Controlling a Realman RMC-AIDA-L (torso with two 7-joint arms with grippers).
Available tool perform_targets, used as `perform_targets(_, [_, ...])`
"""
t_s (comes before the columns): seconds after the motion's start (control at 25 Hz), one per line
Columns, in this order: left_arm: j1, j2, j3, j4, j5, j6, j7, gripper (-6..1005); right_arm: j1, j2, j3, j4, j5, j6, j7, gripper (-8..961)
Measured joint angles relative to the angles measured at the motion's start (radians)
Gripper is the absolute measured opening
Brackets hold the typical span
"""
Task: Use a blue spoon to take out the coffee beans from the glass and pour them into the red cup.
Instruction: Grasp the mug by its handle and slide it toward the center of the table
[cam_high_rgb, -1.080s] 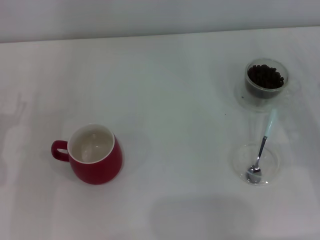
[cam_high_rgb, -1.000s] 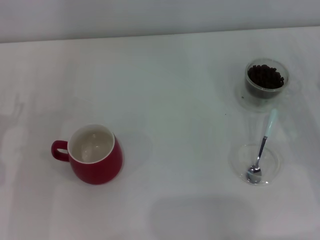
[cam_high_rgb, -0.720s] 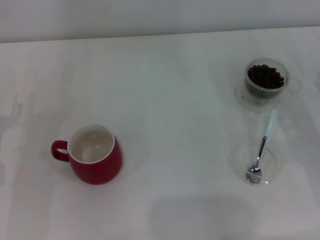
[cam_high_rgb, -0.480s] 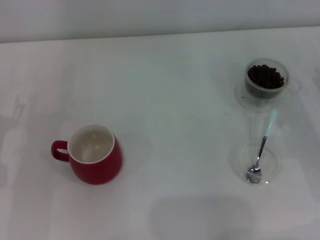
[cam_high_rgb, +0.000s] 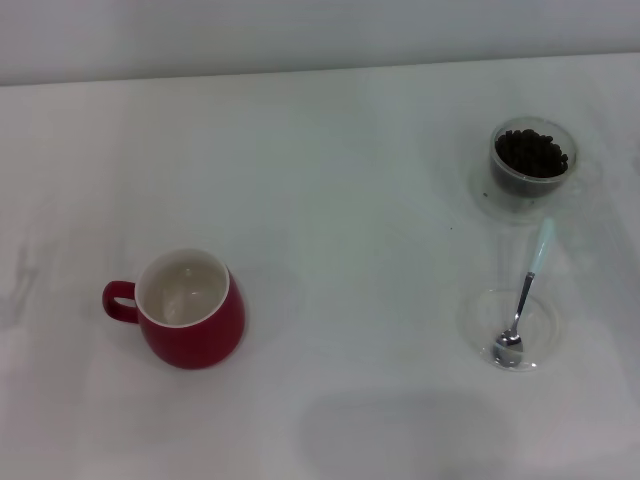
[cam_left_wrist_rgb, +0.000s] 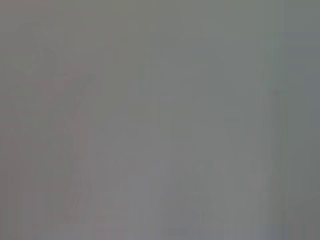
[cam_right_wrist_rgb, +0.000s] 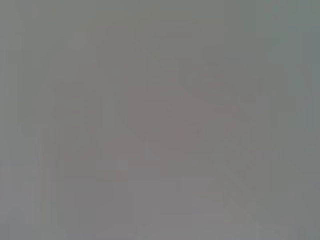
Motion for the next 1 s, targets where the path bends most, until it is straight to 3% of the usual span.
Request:
perform_targets(0.4, [0.122,0.000,0.000,0.000,0.177,0.031,-0.004,887,-0.014,0.000,0.004,0.007,0.001,-0.011,0.007,873])
perform_targets(1.0, [0.109,0.000,0.002,0.004,0.358,0.023,-0.010,887,-0.023,0.002,-0.001,0.039,0.001,-0.016,0.007,873])
